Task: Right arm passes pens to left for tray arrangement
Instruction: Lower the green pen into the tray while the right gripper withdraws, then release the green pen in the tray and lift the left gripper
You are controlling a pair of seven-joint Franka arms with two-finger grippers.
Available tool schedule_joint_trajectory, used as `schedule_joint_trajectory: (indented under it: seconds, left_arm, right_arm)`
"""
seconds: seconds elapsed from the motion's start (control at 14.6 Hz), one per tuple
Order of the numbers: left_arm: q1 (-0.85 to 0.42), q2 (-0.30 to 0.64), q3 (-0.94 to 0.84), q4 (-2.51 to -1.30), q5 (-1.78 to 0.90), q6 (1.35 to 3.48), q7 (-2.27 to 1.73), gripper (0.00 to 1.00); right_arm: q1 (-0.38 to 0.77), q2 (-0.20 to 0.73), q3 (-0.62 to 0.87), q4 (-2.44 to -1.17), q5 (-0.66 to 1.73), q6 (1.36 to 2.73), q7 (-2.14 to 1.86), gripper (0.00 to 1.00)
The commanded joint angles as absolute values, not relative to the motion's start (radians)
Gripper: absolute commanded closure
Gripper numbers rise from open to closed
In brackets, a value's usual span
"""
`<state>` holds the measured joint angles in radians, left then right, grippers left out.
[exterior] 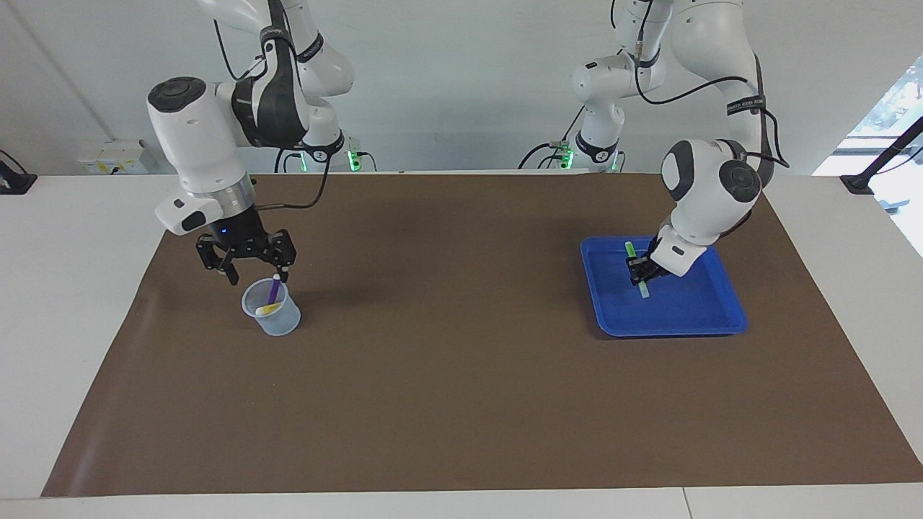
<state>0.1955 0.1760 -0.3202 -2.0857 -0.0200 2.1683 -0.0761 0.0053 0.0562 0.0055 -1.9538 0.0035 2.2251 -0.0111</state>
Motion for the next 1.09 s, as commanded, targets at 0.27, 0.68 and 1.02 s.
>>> schedule_joint_trajectory:
  seconds: [0.27,0.68,1.02]
  left_arm:
    - [0.215,0.239,-0.327,-2.065,0.041,2.217,-0.02,1.0]
    - [0.218,0.229,-0.327,-2.106,0.04,2.232,-0.029,0.07]
    - [0.222,0.221,-0.327,-2.118,0.04,2.233,-0.031,0.0]
  right_arm:
    - [-0.003,0.123,-0.003,-2.028,-0.011,2.373,-0.025,0.16]
    - [-0.005,0.106,-0.02,-2.1,-0.011,2.422,-0.067,0.24]
    - [-0.005,0.106,-0.02,-2.098,-0.011,2.427,-0.067,0.83]
